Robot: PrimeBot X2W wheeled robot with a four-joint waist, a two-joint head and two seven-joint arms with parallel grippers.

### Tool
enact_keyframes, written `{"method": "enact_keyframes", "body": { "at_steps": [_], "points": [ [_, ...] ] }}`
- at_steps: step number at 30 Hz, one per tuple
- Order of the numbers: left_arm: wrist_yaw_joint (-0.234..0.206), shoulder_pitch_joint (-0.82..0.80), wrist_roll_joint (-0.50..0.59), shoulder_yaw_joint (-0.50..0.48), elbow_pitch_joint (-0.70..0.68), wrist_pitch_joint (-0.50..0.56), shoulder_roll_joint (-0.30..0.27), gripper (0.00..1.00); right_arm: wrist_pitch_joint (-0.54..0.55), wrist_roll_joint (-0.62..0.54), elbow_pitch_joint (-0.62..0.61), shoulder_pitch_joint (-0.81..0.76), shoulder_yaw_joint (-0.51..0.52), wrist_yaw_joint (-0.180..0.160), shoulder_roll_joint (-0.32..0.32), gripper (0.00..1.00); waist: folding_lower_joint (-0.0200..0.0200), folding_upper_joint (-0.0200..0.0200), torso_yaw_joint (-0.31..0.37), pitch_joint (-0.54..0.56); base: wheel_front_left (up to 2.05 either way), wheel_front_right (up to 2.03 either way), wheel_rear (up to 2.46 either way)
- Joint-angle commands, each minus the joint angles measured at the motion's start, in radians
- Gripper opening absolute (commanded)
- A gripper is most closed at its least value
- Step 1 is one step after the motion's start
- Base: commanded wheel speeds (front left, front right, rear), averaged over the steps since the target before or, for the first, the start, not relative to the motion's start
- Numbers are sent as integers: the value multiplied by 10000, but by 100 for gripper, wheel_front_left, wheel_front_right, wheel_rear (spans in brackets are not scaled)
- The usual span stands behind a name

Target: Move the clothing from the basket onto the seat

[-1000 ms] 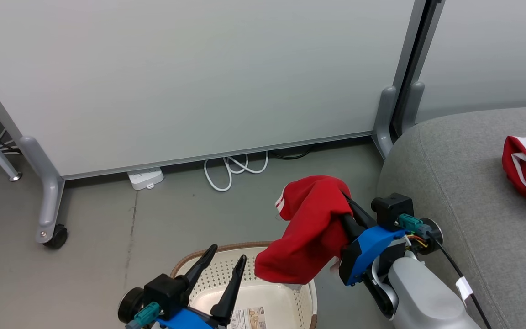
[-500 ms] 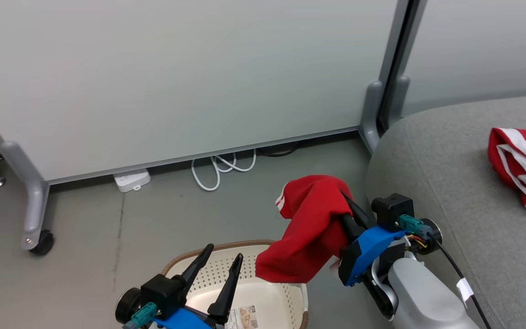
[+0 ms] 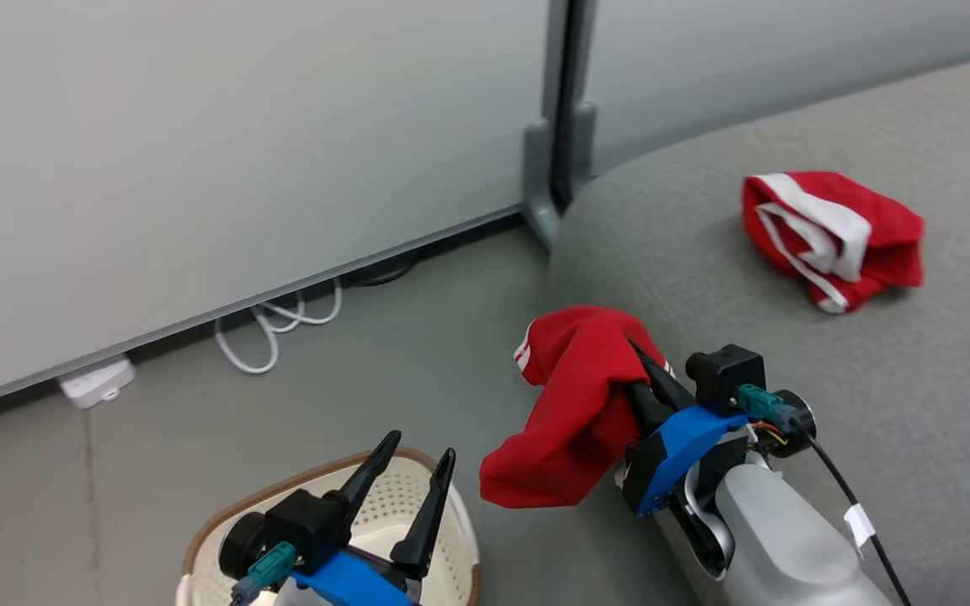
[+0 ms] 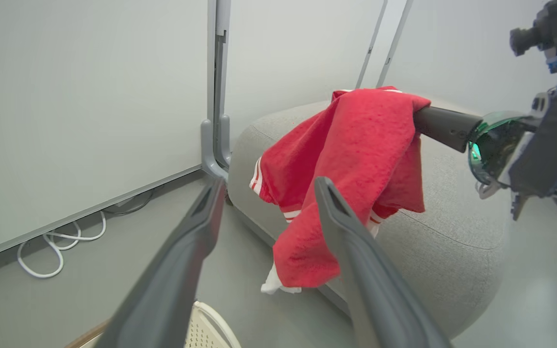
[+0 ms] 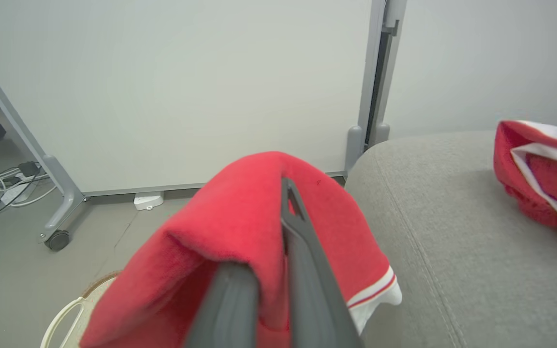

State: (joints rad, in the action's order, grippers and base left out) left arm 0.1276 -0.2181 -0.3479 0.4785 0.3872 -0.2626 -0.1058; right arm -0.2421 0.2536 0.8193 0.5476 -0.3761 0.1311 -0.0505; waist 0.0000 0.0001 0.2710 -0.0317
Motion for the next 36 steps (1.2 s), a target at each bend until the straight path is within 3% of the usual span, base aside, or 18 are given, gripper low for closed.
{"method": "enact_keyframes", "body": {
  "at_steps": [1, 14, 31, 36],
  "points": [
    [37, -73, 73, -43, -25, -33, -17, 100, -27, -80, -73, 65, 15, -7, -1, 0, 0, -1, 650, -105, 0, 0, 0],
    [42, -103, -30, 50, -24, -33, -122, 100, -45, -24, -97, -76, 104, -7, 3, 0, 0, -1, 2556, -122, 0, 0, 0],
    [42, -447, -174, 438, 120, -33, -292, 100, -99, -238, -321, -308, 680, -7, 9, 0, 0, -1, 2703, -398, 0, 0, 0],
    [42, -487, -103, 308, 40, -33, -347, 100, 357, 70, -284, 392, 912, -7, -98, 0, 0, -1, 2714, -588, 0, 0, 0]
  ]
}}
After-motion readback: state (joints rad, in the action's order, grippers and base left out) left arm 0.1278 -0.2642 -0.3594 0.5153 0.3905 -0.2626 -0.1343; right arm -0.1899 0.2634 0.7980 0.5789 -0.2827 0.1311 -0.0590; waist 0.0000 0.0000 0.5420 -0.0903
